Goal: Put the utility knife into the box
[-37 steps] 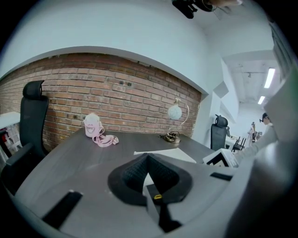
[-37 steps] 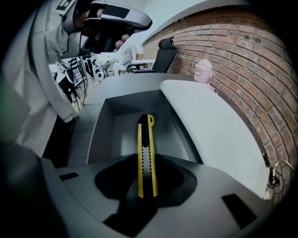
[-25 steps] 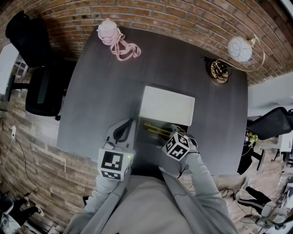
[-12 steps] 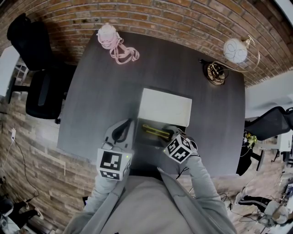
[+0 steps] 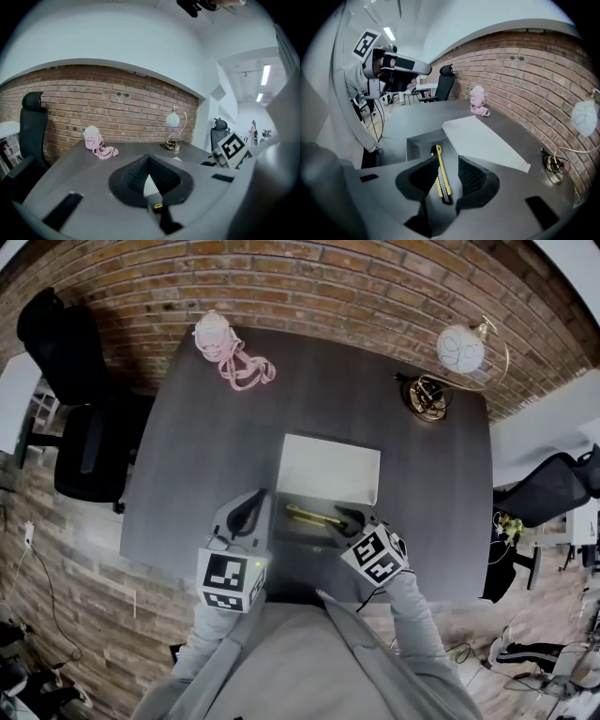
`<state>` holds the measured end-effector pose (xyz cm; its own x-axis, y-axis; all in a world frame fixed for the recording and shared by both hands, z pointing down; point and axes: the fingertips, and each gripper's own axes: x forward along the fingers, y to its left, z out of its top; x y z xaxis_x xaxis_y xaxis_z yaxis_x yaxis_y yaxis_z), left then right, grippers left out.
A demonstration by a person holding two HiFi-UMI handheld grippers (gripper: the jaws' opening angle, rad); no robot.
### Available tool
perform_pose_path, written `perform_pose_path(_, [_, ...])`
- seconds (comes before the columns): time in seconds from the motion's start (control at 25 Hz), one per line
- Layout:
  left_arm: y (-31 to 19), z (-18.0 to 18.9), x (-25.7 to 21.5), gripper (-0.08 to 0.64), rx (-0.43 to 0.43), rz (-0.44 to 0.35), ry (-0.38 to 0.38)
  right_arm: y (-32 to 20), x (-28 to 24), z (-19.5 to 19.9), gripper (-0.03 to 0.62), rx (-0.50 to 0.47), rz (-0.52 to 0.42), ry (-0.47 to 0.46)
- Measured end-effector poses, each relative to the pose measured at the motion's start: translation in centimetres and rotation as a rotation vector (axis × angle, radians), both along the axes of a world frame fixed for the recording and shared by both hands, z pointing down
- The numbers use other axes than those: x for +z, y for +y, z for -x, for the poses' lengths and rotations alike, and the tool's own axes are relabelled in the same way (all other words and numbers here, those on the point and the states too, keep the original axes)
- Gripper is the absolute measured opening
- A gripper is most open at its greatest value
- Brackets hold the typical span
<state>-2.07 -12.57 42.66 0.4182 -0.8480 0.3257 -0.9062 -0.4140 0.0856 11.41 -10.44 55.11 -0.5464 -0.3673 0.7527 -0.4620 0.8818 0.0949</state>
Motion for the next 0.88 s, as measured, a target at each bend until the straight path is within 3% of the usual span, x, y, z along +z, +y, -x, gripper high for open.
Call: perform_pose_path(0.88, [0.1,-1.4,-3.7,0.018,0.047,-0.083,0.005,-1.6,-16.2,-3.6,0.121,0.373,-0.253,-0.580])
